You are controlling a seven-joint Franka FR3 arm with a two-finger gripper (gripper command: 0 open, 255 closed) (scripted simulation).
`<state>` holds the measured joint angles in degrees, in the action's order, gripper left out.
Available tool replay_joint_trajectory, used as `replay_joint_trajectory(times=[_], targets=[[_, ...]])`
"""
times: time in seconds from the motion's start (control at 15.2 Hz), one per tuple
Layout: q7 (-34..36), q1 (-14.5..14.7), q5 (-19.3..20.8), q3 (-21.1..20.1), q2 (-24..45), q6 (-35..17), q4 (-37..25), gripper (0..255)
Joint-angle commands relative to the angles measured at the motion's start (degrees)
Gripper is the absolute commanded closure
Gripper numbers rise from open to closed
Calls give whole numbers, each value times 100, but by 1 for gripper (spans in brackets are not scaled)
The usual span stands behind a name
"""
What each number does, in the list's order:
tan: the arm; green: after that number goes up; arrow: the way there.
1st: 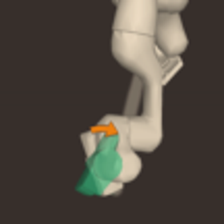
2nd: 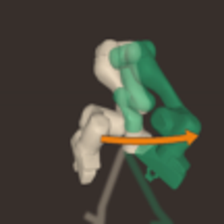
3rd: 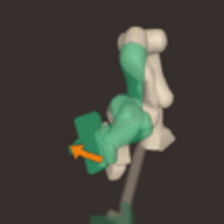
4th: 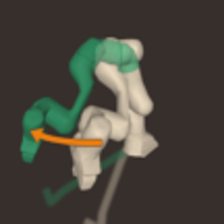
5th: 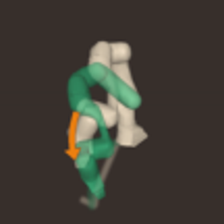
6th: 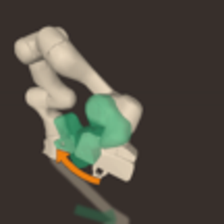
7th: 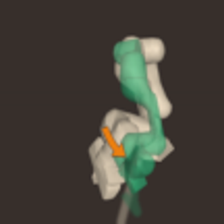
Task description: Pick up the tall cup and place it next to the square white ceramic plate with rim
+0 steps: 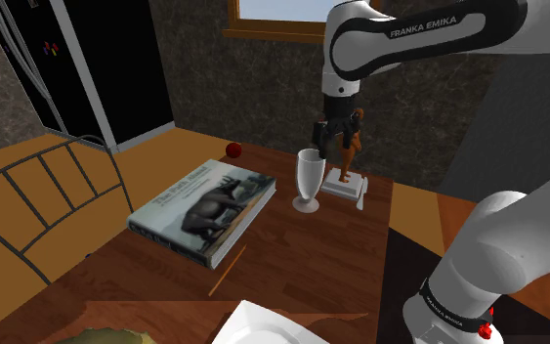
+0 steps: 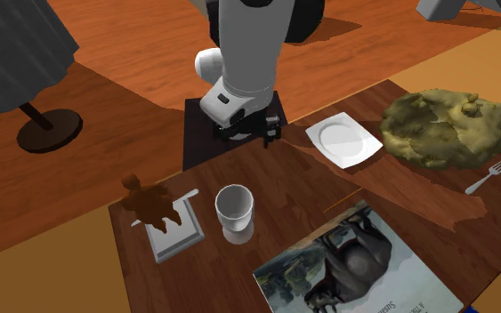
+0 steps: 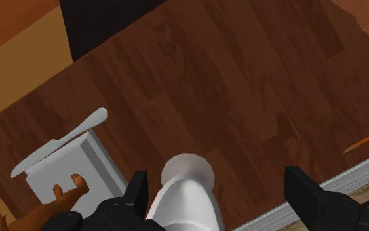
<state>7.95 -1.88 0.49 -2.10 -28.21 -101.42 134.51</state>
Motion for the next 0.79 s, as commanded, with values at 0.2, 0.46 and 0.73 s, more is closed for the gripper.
replay_joint_trajectory(times=[0.2,0.46,0.73], targets=[[188,-50,-59,-6,1082,-725,-465,0],[313,-85,-97,8,1932,-1157,-964,0],[343,-92,-106,12,2206,-1478,-936,0]])
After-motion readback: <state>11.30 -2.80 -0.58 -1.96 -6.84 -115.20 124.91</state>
